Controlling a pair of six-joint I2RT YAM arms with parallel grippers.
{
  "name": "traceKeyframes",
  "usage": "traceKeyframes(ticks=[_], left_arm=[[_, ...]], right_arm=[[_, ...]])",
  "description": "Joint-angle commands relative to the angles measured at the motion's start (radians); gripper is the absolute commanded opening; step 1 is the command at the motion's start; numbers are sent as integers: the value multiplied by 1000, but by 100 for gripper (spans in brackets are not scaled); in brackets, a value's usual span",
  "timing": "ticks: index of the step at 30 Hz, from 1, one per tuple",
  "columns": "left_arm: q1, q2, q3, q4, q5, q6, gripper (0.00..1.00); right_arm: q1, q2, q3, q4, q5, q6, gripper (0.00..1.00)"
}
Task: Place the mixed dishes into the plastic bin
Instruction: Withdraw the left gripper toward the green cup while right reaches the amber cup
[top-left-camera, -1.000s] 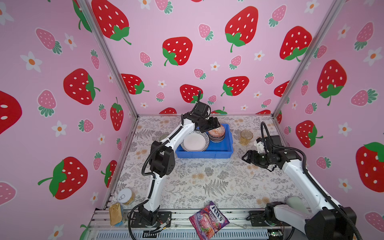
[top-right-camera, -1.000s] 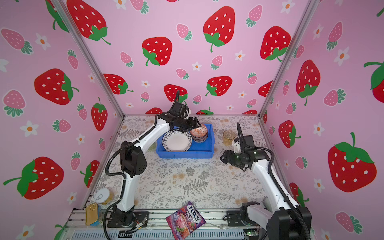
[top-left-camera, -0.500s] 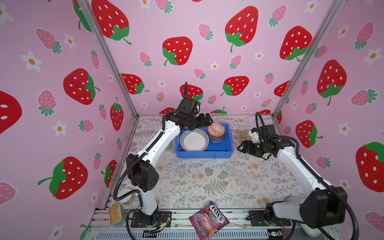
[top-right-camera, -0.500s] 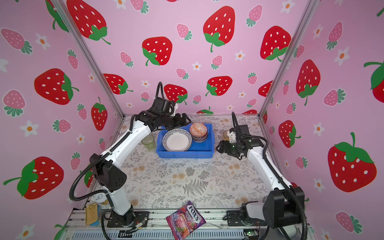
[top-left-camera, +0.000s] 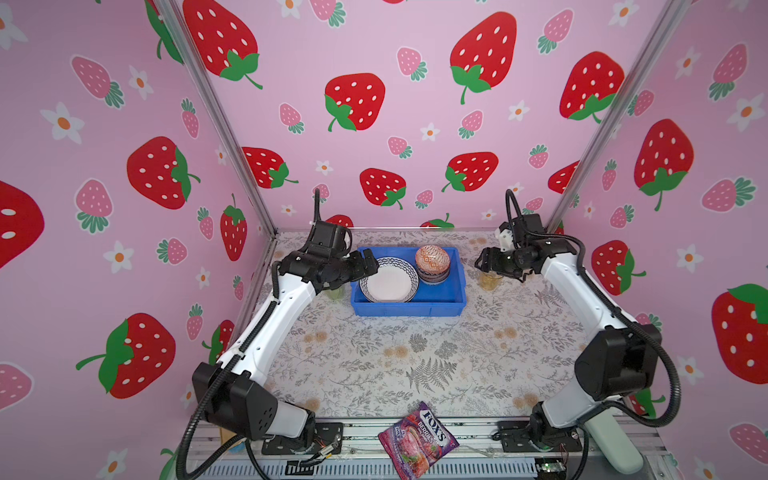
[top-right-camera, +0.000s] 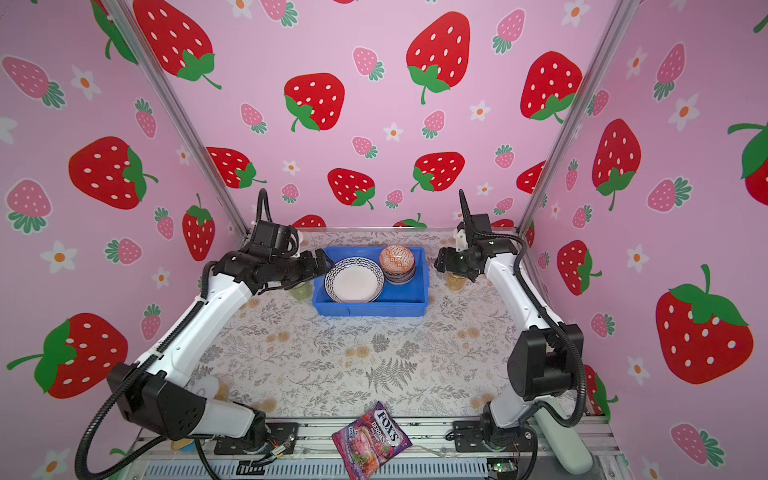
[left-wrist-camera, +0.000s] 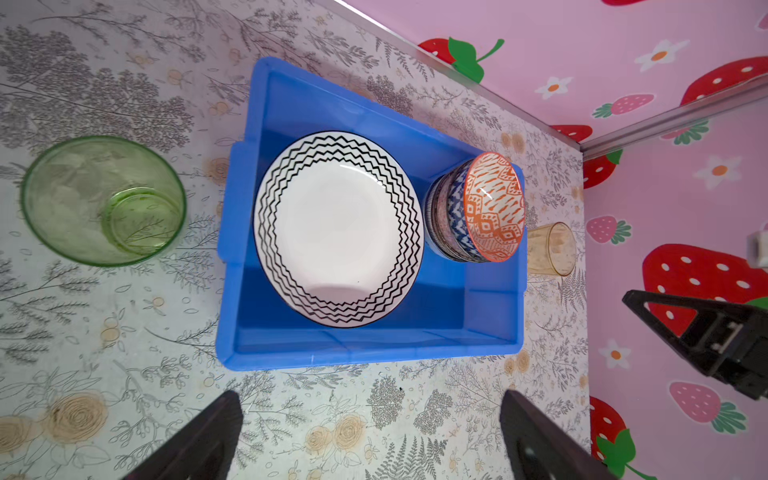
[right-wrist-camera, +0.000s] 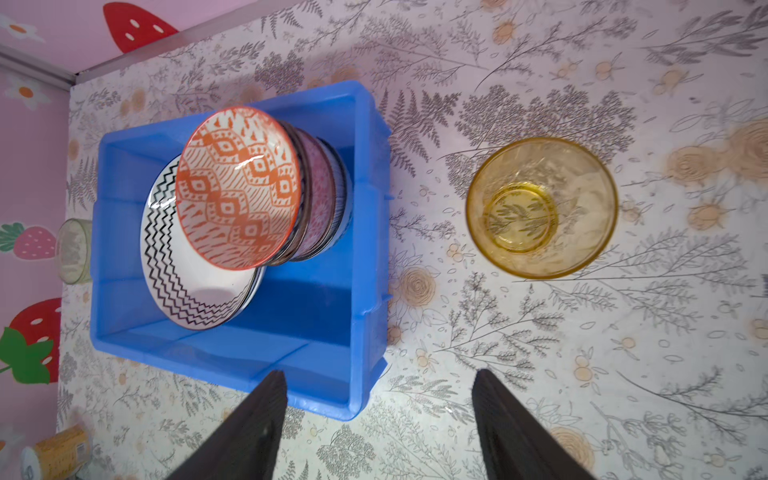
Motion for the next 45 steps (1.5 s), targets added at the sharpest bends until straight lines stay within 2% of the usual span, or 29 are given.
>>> traceKeyframes(ticks=[1,9,16,31,45], left_arm=[[43,-74,-53,-37,-21,9,99],[122,-262,-192,-108,-34,-13,99],[169,-363,-273,-129,-35,-28,99],[204,-341,-304,-97,10,-31,99],[226,-285,-327,-35,64,-20,99]], right_arm=[[-54,48,50,-45,58,-42,73],[-134,167,113,-47,125,-68,71],[-143,265,163,-55,150,-82,69],[-143,339,172,-43,163,-81,63],[-132,335,125,-14,178,-73,56]])
